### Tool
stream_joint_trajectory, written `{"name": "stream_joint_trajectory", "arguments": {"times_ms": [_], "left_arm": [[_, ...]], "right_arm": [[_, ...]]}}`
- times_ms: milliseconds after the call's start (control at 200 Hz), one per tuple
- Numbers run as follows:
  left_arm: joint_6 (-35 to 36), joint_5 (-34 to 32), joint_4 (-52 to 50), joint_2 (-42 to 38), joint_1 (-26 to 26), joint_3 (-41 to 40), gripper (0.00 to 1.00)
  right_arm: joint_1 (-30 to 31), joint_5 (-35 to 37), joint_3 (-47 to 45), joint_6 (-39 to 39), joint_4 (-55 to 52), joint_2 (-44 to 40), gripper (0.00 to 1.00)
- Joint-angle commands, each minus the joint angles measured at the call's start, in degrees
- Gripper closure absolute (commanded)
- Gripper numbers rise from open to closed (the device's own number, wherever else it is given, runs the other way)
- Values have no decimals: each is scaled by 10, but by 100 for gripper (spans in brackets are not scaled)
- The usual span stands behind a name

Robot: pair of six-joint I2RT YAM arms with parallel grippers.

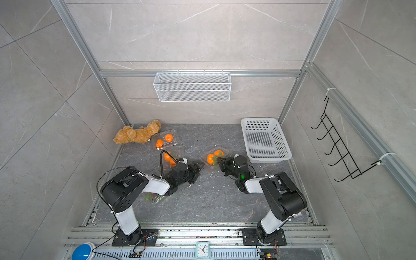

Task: Take oranges out of containers
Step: Open the packing box at the center of the board.

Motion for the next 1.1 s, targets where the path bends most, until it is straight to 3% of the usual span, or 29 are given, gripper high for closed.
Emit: {"name": "stream_joint_trajectory", "arguments": {"times_ms": [0,1097], "left_arm": [[-6,-3,25,7,-3,14,12],[3,-10,35,6,-16,28,12]], "right_arm": [[3,-2,-6,4,10,-4,81],[18,-27,-20,-22,24,6,81]]}}
